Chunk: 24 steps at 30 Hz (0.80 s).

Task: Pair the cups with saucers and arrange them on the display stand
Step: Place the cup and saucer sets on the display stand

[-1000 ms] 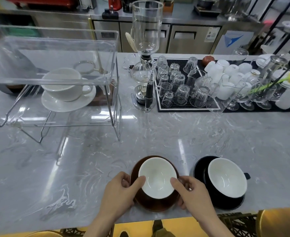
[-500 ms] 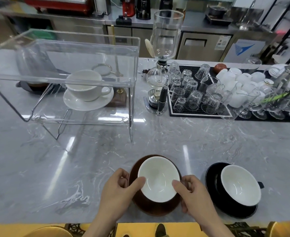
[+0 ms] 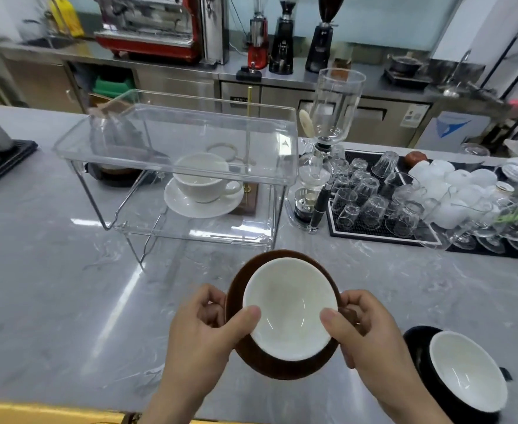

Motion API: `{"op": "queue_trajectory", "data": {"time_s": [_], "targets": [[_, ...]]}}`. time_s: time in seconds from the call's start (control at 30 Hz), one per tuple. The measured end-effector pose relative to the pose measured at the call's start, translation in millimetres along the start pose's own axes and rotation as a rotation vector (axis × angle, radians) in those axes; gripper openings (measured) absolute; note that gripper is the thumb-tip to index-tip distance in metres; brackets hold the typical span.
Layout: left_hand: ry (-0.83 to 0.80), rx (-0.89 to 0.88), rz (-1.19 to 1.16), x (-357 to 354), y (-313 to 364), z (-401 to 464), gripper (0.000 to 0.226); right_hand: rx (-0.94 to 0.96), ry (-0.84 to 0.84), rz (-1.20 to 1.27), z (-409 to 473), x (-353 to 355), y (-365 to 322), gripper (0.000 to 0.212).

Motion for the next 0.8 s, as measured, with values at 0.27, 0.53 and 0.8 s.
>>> {"op": "queue_trajectory", "data": {"time_s": [0.27, 0.53, 0.8], "targets": [[0.109, -0.119, -0.097, 31, 35, 10, 0.04, 0.131, -0.031, 0.115, -8, -27, -46, 0.063], [0.164, -0.237, -0.194, 69, 80, 31, 0.039, 0.309, -0.068, 0.182, -11, -58, -104, 0.06], [0.173, -0.398, -0.23, 97, 152, 62, 0.027, 0.511, -0.143, 0.212, -2, -85, -180, 0.055]]}}
Point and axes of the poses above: each hand's wrist, its own z-axis towards the middle knuckle, its own x-axis out of the back of the hand, y = z × x, the point moved 4 cm from there along z, towards the middle knuckle, and after that the axes turned 15 degrees about y, right-handed, at the moved point
